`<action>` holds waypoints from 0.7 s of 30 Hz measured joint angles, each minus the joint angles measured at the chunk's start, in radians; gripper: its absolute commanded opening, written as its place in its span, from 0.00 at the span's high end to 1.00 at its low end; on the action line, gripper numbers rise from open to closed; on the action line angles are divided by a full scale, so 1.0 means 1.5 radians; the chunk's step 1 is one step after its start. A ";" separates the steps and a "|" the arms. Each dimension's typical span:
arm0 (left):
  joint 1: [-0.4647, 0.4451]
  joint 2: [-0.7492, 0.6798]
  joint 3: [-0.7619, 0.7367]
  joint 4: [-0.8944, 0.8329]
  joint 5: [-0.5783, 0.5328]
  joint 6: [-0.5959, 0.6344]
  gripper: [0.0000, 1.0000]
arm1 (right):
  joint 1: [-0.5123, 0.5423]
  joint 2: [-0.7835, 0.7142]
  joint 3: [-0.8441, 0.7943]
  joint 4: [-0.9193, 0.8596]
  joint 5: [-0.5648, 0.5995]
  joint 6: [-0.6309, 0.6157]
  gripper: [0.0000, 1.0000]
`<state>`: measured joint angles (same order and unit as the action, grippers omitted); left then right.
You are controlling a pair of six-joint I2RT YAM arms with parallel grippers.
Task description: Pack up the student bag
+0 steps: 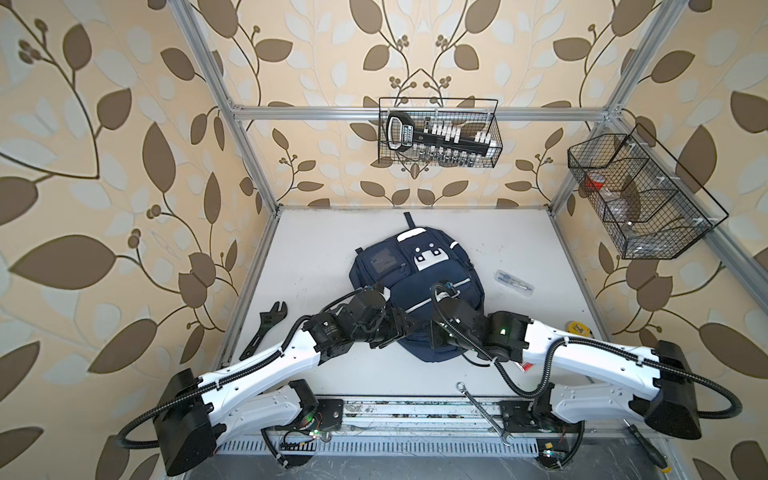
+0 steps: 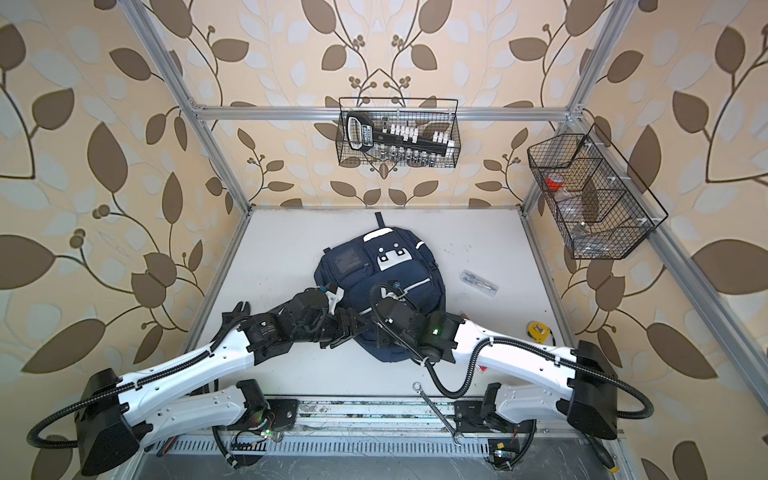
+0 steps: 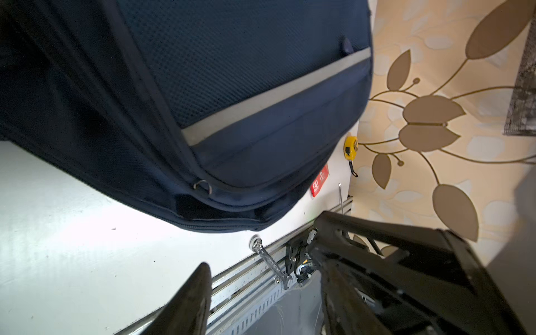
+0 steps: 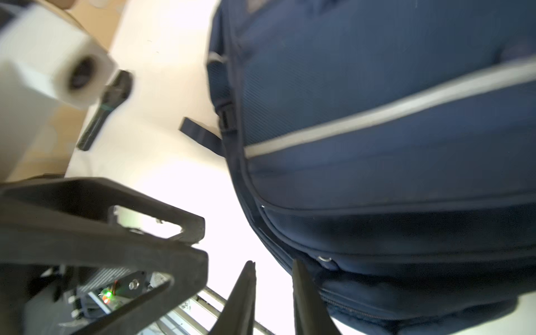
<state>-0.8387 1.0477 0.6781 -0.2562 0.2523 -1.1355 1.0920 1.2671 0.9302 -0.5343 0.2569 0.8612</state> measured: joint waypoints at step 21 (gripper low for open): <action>0.000 0.004 -0.009 -0.007 -0.049 -0.052 0.43 | 0.047 0.165 0.009 -0.072 0.109 0.067 0.83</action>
<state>-0.8387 1.0531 0.6640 -0.2661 0.1795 -1.2137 1.1629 1.5139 0.9440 -0.6430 0.4198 0.9615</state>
